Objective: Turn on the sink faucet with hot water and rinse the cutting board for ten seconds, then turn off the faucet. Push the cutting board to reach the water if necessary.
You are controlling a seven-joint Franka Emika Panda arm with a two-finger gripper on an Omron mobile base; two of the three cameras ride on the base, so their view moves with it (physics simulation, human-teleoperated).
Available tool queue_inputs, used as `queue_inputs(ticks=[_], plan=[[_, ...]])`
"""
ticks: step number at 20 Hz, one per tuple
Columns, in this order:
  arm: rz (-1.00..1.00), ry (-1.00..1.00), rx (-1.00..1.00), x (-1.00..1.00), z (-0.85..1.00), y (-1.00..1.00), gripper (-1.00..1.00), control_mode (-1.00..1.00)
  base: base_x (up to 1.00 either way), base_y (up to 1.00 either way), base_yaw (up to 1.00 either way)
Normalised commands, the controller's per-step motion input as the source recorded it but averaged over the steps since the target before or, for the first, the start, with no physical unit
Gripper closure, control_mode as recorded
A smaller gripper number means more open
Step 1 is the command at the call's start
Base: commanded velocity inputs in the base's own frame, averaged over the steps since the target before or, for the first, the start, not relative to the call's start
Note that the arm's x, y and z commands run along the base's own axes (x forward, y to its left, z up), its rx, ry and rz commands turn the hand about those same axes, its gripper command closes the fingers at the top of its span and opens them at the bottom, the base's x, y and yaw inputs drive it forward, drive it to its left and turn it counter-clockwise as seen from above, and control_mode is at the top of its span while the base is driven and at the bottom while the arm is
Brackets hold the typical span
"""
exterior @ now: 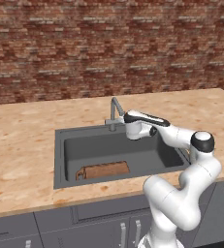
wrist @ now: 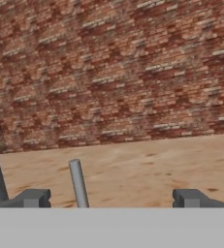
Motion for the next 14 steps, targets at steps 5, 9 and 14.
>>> queue_inputs(ticks=[5,9,14], plan=[[0.00,0.00,0.00,0.03,-0.01,0.00,-1.00,-1.00,0.00,0.00,0.00],[0.00,0.00,0.00,0.02,0.00,0.00,-1.00,-1.00,0.00,0.00,0.00],[0.00,0.00,0.00,0.00,0.00,0.00,-1.00,-1.00,0.00,0.00,0.00]])
